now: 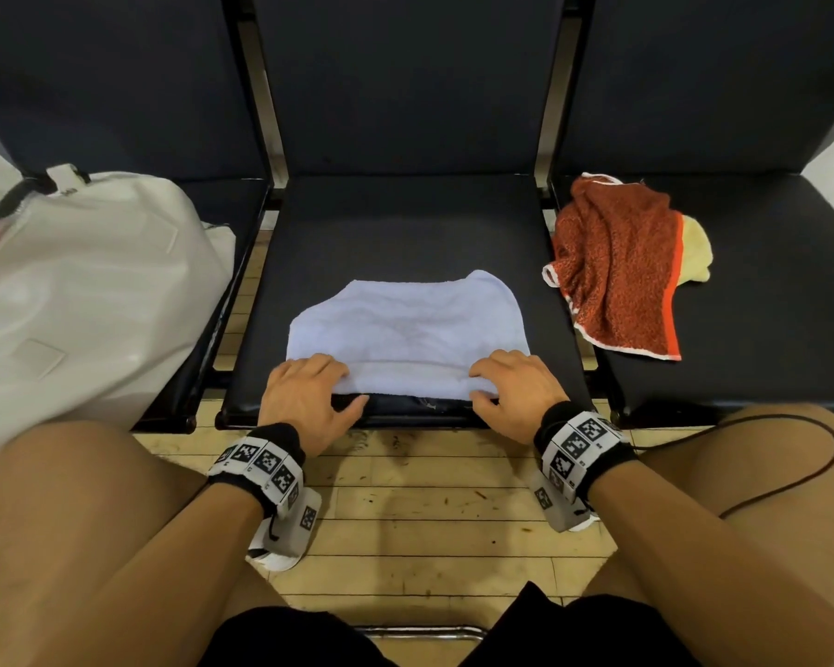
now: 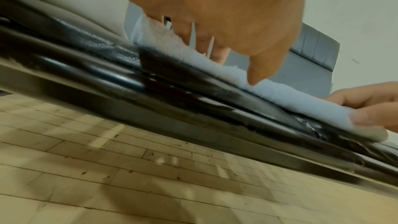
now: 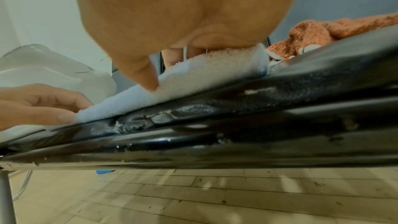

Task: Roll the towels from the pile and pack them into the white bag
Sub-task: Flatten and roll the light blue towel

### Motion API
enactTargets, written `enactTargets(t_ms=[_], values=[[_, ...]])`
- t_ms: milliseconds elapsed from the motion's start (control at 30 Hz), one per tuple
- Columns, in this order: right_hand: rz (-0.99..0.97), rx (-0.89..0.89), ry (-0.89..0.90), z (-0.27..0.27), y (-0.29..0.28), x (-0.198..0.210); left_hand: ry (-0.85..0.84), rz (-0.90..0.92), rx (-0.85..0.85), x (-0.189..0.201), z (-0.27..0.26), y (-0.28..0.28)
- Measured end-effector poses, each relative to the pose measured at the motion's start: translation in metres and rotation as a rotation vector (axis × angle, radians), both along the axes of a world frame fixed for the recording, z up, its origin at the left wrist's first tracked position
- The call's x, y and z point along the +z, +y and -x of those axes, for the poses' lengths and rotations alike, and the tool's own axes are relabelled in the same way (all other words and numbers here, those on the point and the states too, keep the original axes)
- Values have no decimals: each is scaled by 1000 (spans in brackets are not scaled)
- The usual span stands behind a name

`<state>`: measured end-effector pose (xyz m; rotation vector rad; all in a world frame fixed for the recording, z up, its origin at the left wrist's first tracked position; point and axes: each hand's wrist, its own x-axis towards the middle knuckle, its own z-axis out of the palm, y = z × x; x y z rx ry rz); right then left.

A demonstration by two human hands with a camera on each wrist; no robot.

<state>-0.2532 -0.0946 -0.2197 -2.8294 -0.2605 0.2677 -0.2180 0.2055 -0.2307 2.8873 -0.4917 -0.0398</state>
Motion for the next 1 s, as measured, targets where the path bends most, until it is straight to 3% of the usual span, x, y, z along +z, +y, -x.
enactTargets(t_ms=[467,600,700,1000], values=[[-144,-128,21,0,-6,6,46,-35,111,8,-2,-2],[-91,-151,-78,-3,-3,-1,-64,-14,88,3,-1,-4],[4,-57,-182,-5,0,-8,-25,-25,-4,2,-3,-9],[80,-33,-81,0,10,-10,-2,-27,24,2,-1,-8]])
